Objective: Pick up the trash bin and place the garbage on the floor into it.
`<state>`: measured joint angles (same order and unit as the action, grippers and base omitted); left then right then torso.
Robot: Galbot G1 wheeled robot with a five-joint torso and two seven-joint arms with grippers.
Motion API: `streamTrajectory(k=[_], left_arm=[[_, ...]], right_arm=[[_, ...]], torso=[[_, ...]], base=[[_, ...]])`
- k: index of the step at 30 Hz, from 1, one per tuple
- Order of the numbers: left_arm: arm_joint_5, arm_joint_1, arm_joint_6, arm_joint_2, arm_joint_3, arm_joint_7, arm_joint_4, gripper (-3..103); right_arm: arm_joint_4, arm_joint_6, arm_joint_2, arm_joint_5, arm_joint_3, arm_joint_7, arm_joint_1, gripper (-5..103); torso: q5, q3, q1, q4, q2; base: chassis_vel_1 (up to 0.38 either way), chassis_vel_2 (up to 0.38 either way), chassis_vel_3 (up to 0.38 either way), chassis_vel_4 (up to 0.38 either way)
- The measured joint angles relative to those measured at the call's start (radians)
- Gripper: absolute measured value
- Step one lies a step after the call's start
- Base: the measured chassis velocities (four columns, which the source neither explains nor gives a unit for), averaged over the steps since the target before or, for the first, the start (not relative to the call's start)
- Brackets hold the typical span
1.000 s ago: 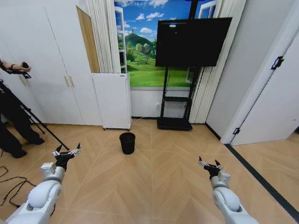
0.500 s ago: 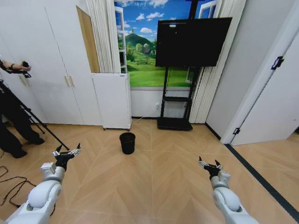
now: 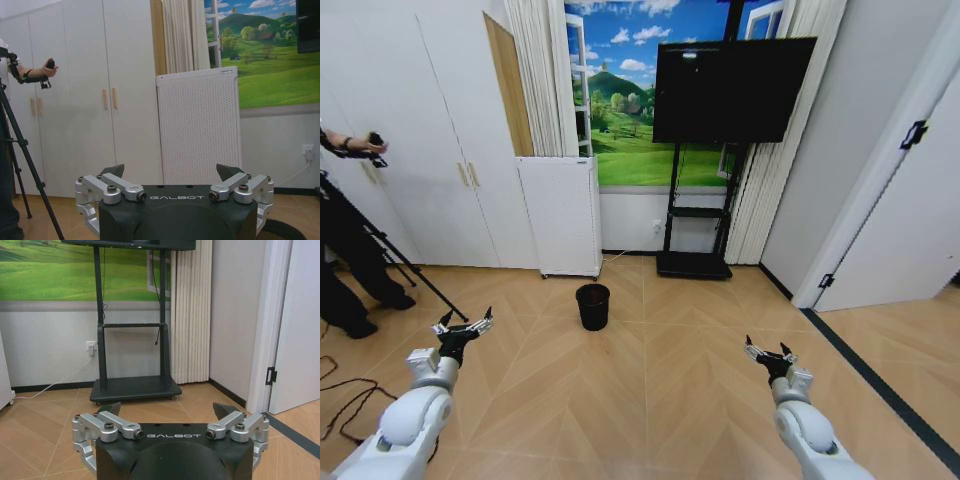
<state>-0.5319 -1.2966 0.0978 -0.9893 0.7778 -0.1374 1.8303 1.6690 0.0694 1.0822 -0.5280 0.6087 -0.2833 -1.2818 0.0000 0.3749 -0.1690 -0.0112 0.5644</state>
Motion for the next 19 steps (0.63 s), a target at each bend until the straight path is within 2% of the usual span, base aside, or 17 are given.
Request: streamTrajectory(k=[19], left_arm=[[0.0,0.0,0.0,0.0,0.0,0.0,0.0,100]], right_arm=[[0.0,0.0,0.0,0.0,0.0,0.0,0.0,100]], torso=[[0.0,0.0,0.0,0.0,0.0]], base=[[0.0,0.0,0.0,0.0]])
